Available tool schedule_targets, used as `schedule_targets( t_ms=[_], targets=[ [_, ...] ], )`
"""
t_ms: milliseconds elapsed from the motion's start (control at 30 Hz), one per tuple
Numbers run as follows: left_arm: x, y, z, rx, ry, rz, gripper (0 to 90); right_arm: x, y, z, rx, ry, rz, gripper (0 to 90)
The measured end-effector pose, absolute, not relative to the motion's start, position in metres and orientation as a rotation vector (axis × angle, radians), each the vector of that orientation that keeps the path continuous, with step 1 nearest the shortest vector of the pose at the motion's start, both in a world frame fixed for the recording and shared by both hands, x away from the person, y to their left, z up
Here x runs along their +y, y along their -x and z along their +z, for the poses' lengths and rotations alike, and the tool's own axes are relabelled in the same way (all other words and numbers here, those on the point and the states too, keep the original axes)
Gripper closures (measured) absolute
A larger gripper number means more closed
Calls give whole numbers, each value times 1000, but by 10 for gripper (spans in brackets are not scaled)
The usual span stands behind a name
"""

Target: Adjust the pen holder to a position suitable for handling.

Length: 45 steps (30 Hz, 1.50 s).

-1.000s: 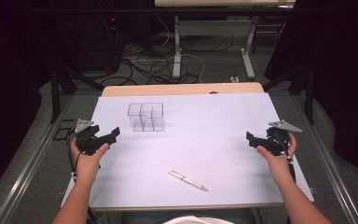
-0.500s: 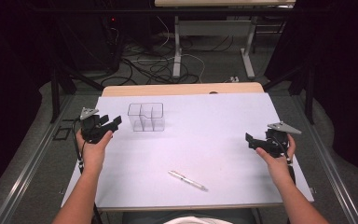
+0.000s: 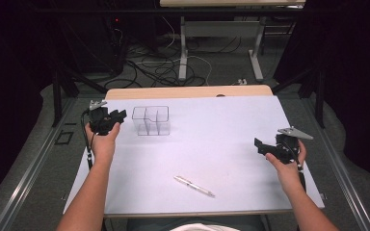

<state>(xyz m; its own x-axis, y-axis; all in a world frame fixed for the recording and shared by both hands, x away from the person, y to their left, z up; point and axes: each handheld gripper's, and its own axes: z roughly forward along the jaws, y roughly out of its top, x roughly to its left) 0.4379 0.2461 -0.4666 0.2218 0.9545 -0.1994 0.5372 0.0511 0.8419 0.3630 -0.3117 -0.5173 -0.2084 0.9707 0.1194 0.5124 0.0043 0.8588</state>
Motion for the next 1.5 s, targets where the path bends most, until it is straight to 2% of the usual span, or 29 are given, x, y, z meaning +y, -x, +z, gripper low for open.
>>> schedule_targets(
  t_ms=[267, 400, 500, 800, 1500],
  targets=[
    [238, -458, -461, 1477, -1672, 620, 754, -310, -363, -519, 1772, -1523, 1123, 109],
    [236, -464, -464, 1495, -1695, 612, 865, -310, -364, -519, 1779, -1515, 1130, 111],
    [233, -469, -468, 1513, -1720, 606, 892, -310, -364, -520, 1780, -1520, 1129, 112],
    [224, -476, -478, 1536, -1779, 590, 900, -309, -364, -521, 1784, -1529, 1130, 121],
    [218, -482, -486, 1509, -1802, 567, 900, -310, -365, -522, 1785, -1547, 1146, 139]
  ],
)
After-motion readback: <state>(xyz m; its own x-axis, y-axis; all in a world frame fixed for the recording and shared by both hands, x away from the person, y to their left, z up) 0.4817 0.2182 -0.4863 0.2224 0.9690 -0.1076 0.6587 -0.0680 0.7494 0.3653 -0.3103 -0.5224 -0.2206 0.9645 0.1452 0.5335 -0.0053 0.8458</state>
